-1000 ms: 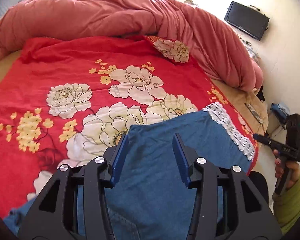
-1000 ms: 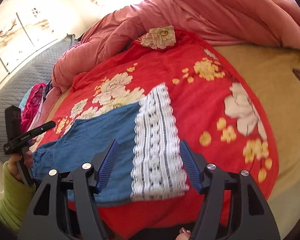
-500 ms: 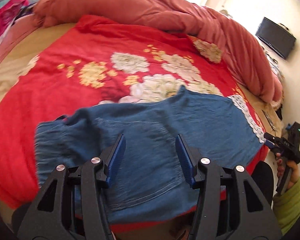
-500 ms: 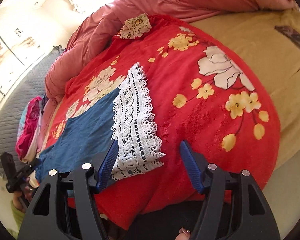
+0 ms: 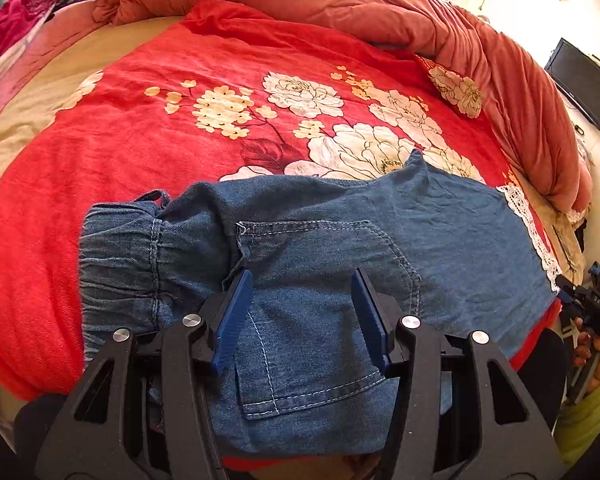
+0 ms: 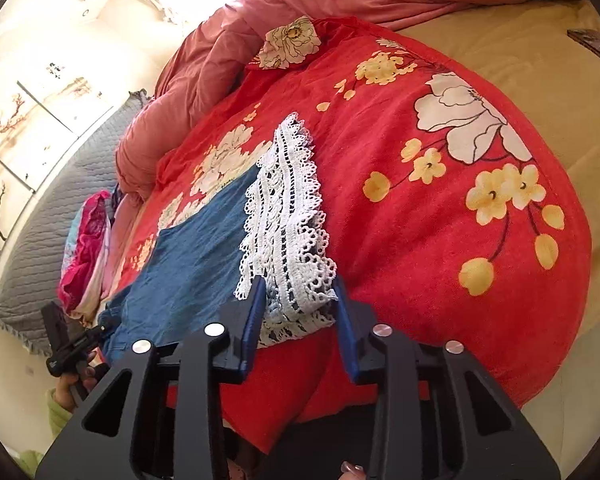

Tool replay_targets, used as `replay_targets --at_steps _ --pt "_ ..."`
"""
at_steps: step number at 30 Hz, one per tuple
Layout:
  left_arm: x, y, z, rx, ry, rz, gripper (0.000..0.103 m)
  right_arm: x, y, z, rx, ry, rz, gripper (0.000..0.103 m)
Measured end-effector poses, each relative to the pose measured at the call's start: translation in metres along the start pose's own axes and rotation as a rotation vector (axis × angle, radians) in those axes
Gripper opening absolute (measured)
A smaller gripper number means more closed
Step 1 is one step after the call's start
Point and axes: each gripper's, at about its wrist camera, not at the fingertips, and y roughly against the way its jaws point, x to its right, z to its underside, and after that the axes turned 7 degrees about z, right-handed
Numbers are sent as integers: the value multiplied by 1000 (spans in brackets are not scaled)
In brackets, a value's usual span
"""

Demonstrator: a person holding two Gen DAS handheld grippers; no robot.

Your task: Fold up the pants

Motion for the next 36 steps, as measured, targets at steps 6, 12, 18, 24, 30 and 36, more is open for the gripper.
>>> replay_targets --at_steps 6,12,18,24,30,36 --pt "1 1 1 11 -4 -5 44 -1 7 2 18 -4 1 27" --pt "3 2 1 18 -13 -9 44 -16 15 3 49 56 40 27" --pt "4 2 1 14 -16 -16 44 -12 0 -1 0 38 29 29" --pt "3 1 1 16 -9 -20 44 -6 -4 2 3 8 -1 14" --pt "-3 3 0 23 10 -47 38 -23 14 5 48 127 97 12" --pt "-4 0 0 14 3 -55 38 -20 -2 15 2 159 195 16"
